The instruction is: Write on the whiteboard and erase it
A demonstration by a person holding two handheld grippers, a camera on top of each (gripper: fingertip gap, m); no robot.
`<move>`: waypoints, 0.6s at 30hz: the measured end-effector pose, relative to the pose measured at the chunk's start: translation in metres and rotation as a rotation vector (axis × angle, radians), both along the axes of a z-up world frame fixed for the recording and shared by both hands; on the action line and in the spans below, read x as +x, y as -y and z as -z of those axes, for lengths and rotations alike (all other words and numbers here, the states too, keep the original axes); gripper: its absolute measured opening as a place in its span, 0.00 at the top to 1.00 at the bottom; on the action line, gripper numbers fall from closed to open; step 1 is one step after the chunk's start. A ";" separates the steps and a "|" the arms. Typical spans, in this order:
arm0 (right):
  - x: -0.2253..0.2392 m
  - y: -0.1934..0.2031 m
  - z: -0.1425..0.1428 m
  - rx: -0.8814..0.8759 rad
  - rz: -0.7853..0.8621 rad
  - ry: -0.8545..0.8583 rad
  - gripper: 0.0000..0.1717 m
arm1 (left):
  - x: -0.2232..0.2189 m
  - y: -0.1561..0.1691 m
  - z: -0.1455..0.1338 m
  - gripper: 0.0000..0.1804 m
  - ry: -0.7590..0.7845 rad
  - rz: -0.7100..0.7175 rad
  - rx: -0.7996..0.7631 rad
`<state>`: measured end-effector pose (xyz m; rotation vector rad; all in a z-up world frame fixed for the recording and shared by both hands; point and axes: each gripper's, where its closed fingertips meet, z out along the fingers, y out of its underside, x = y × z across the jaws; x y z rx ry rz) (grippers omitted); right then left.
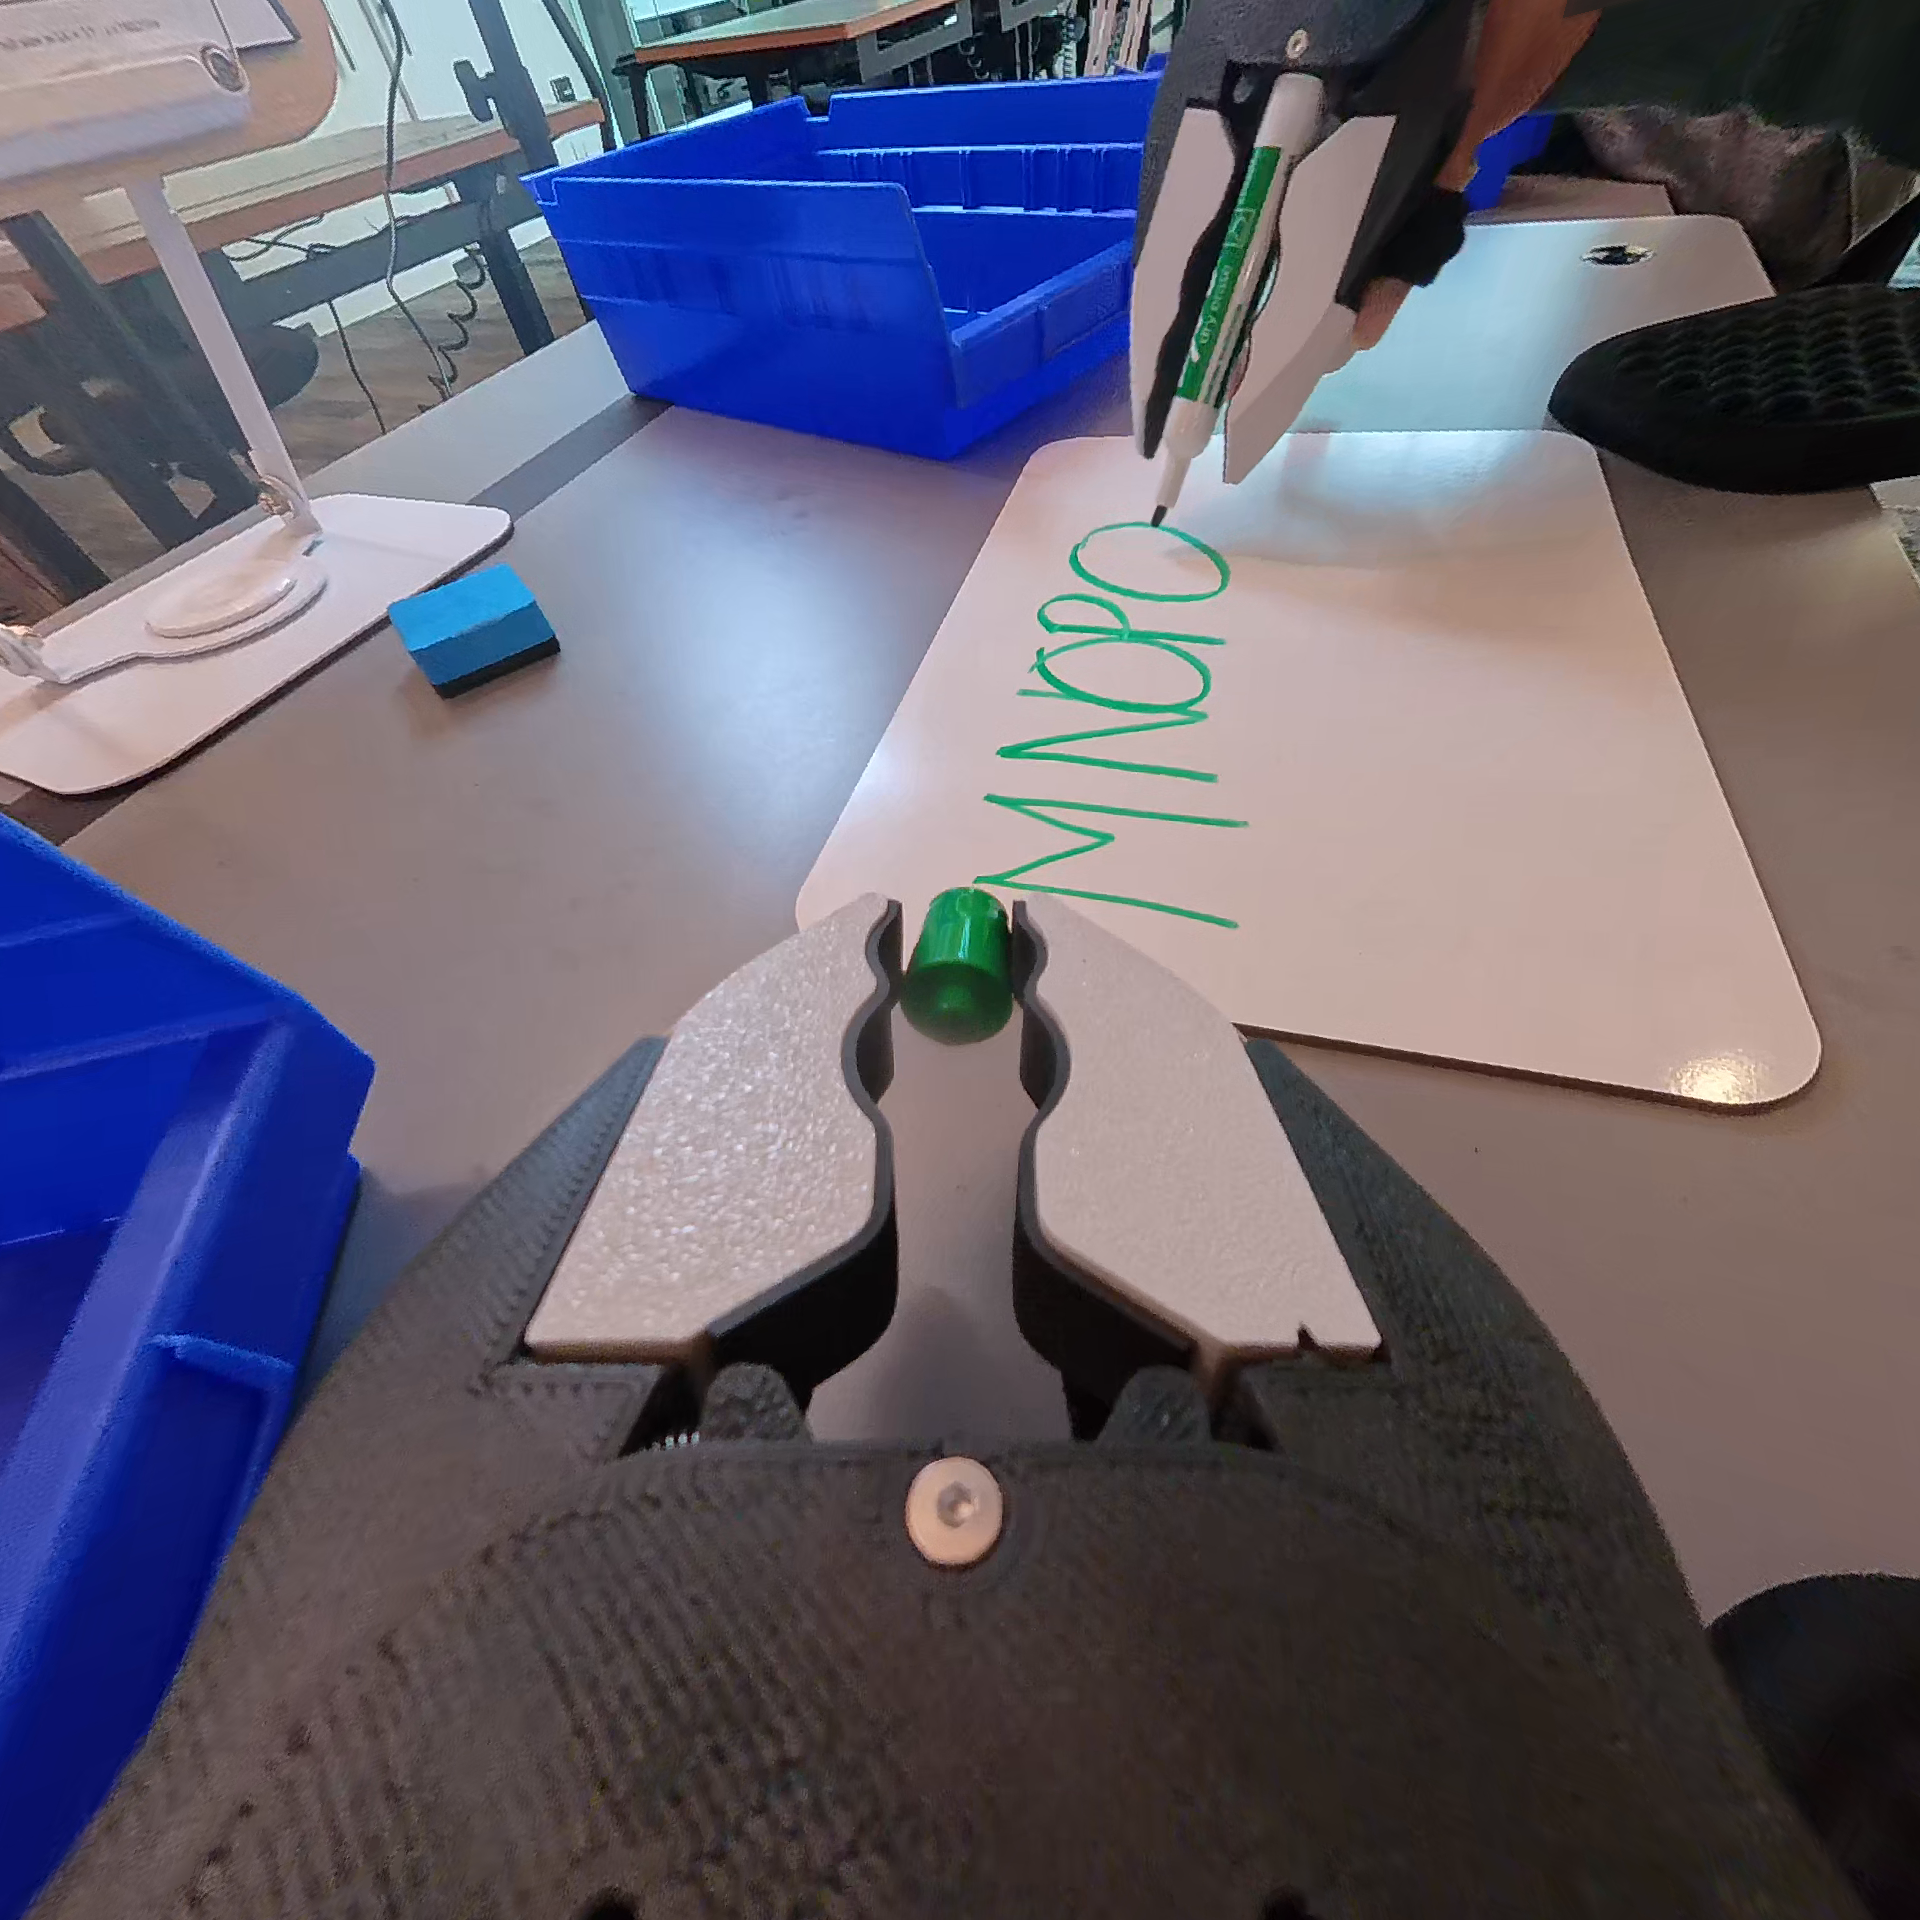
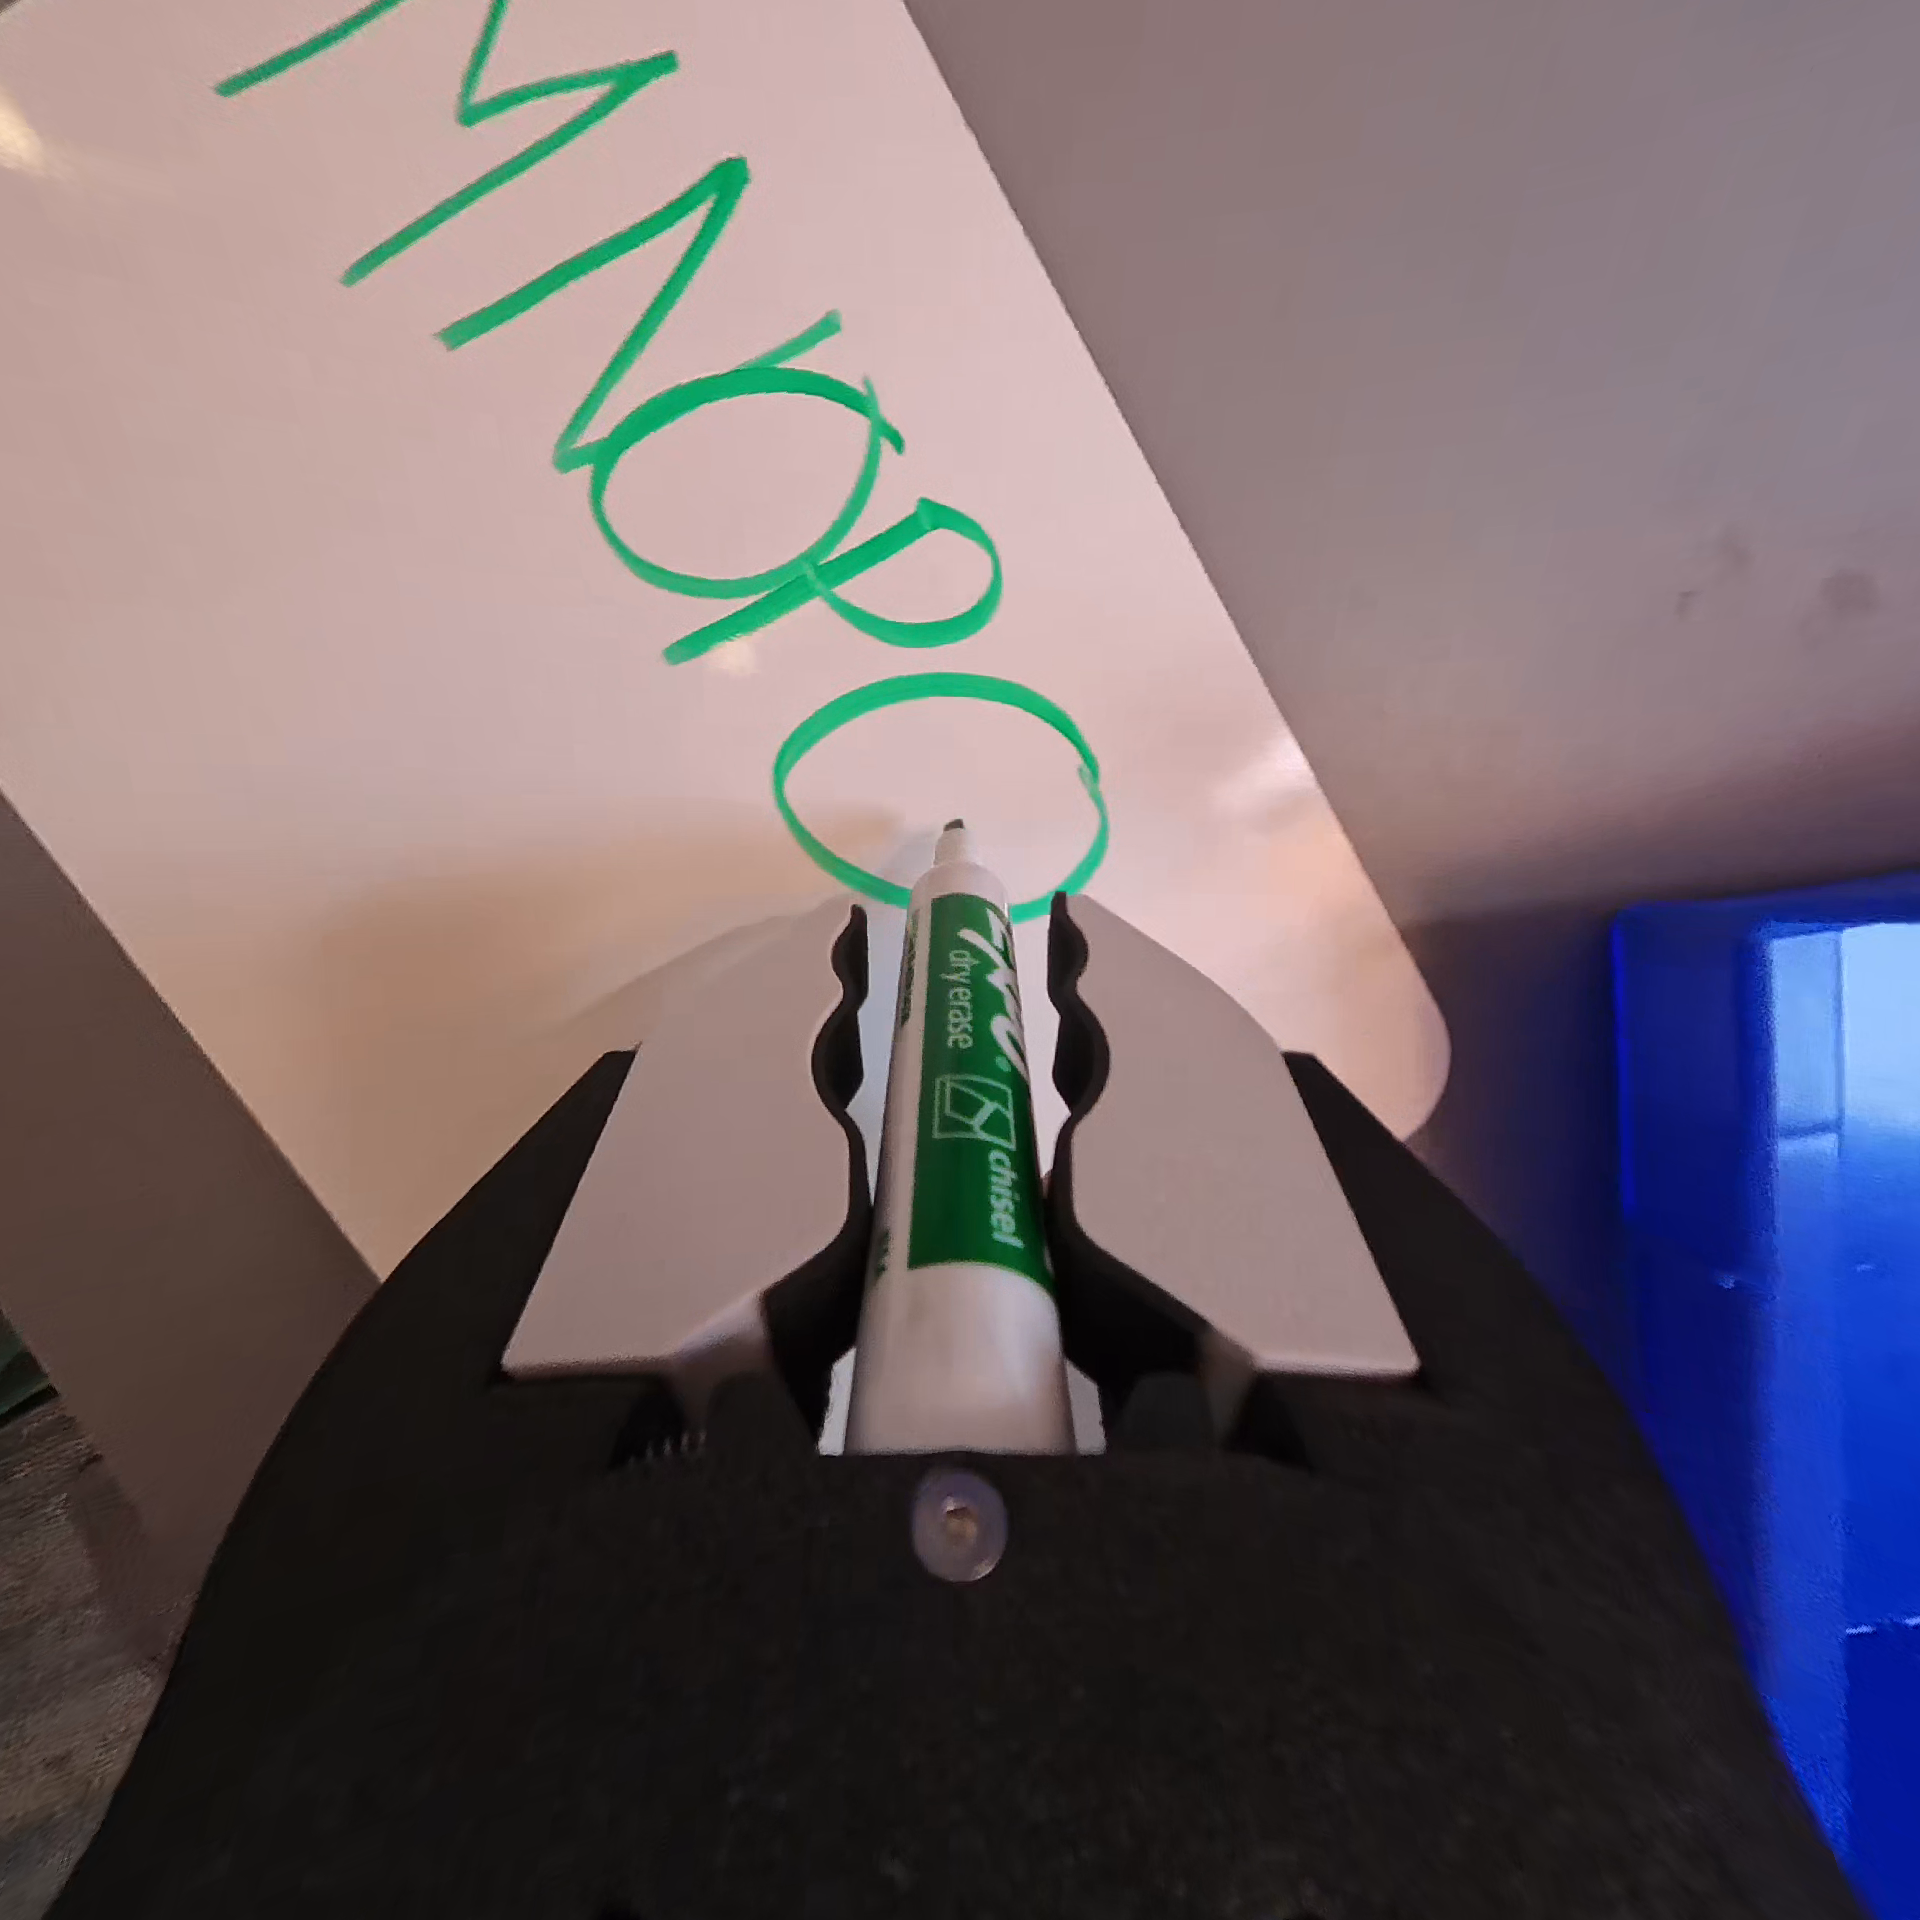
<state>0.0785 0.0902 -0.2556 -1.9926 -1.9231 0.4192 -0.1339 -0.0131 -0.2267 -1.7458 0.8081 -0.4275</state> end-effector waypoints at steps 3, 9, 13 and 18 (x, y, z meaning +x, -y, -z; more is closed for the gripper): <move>-0.003 0.007 0.001 0.012 -0.017 -0.002 0.80 | 0.000 0.000 0.000 0.89 -0.004 -0.003 0.001; -0.001 0.008 0.010 -0.002 -0.022 0.025 0.80 | -0.001 -0.001 0.000 0.89 0.002 -0.009 0.000; 0.017 0.016 0.010 -0.012 -0.025 0.062 0.80 | -0.001 -0.001 0.000 0.89 0.006 -0.008 -0.005; 0.020 0.016 0.006 0.012 -0.014 0.057 0.80 | 0.000 -0.001 0.000 0.89 -0.005 -0.006 -0.001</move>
